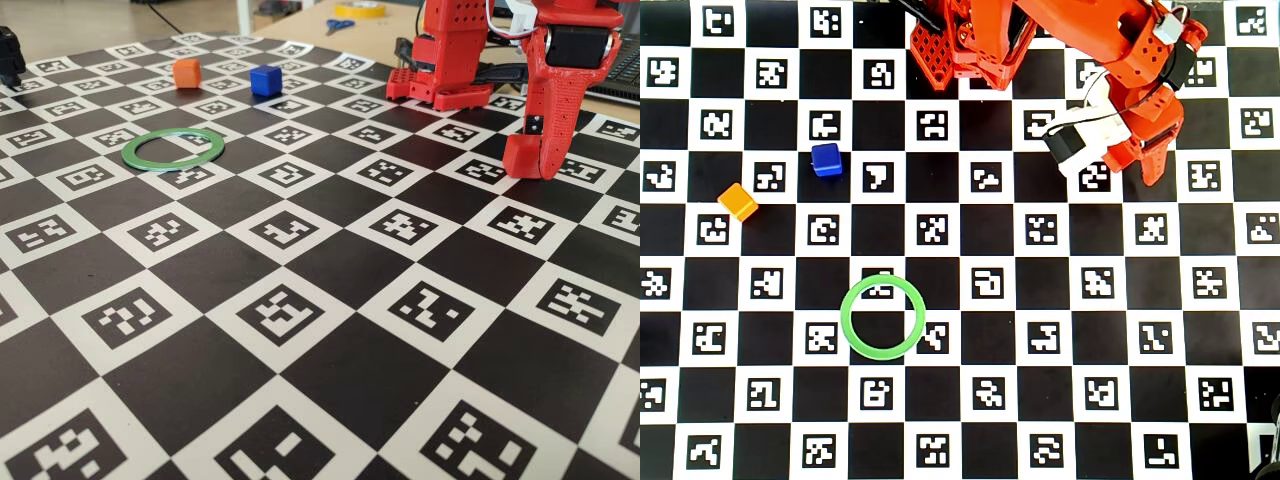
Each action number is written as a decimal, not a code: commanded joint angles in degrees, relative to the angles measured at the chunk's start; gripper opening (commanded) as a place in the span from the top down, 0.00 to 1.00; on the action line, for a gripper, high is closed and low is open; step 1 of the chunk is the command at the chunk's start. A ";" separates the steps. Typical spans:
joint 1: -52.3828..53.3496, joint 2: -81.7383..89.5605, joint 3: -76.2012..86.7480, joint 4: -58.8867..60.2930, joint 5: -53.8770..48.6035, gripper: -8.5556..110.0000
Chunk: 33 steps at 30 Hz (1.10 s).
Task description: Grab the red cube then put it in the green circle then put the blue cube on top and finally the orange cube on top
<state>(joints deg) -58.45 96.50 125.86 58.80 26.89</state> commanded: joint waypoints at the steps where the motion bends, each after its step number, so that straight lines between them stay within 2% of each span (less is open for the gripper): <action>1: 1.49 0.53 -1.14 -0.79 -0.97 0.57; 16: 2.99 -0.53 -1.76 -1.14 -2.90 0.63; 23: 2.90 -0.70 -2.46 -1.58 -2.81 0.73; 27: 3.34 -0.88 -3.16 -1.93 -3.08 0.85; 33: 4.31 -0.70 -5.01 -0.62 -3.69 0.89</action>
<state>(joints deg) -54.76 95.19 125.68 57.22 23.55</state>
